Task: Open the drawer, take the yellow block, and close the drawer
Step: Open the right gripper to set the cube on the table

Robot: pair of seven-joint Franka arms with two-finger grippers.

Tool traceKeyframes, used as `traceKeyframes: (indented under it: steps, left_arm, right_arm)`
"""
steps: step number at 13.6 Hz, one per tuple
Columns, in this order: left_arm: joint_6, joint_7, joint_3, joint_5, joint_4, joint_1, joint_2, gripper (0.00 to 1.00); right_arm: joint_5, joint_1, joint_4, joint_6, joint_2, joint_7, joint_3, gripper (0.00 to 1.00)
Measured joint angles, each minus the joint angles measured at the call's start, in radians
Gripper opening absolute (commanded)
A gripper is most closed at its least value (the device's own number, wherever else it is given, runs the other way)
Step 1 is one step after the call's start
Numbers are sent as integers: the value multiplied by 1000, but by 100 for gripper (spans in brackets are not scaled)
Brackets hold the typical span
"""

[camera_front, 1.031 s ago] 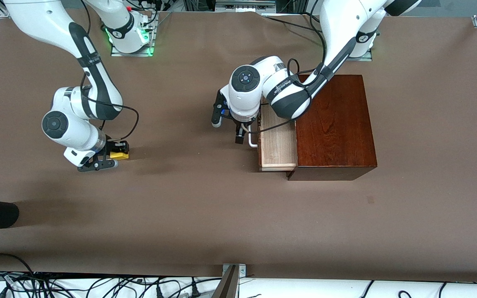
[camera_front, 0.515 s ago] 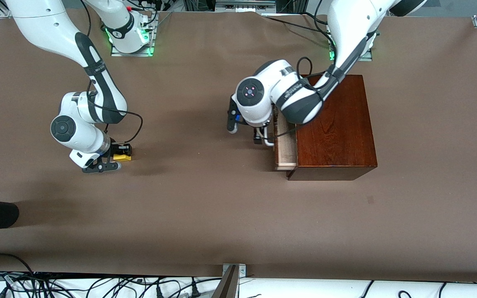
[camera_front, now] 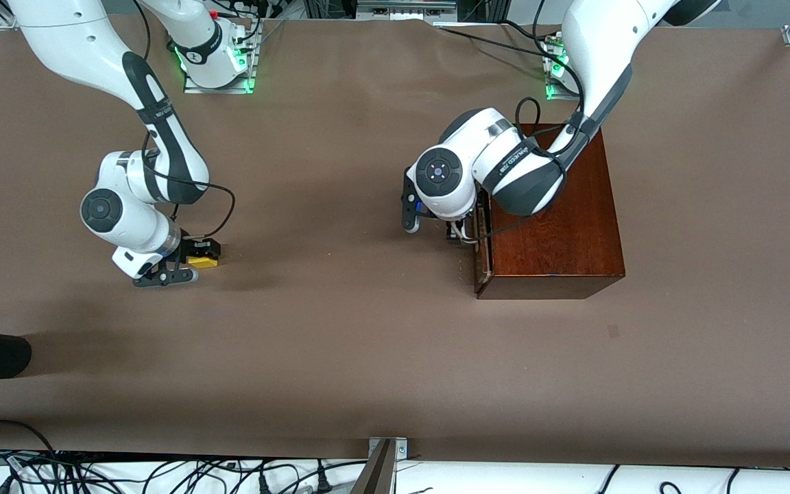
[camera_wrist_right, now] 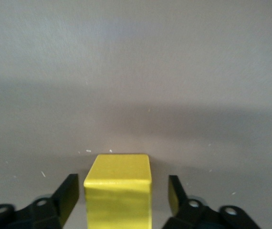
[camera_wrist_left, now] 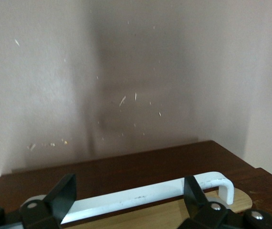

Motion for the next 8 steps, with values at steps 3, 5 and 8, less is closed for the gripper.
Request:
traceKeyframes:
  steps: [3, 5, 8]
  left_arm:
    - [-16, 1, -1, 0, 0, 15, -3, 100]
    - [-17, 1, -2, 0, 0, 15, -3, 100]
    - [-16, -8, -3, 0, 5, 15, -18, 100]
  right_arm:
    - [0, -3, 92, -150, -87, -8, -1, 100]
    - [0, -4, 204, -340, -152, -16, -1, 100]
    - [0, -6, 396, -637, -218, -18, -4, 100]
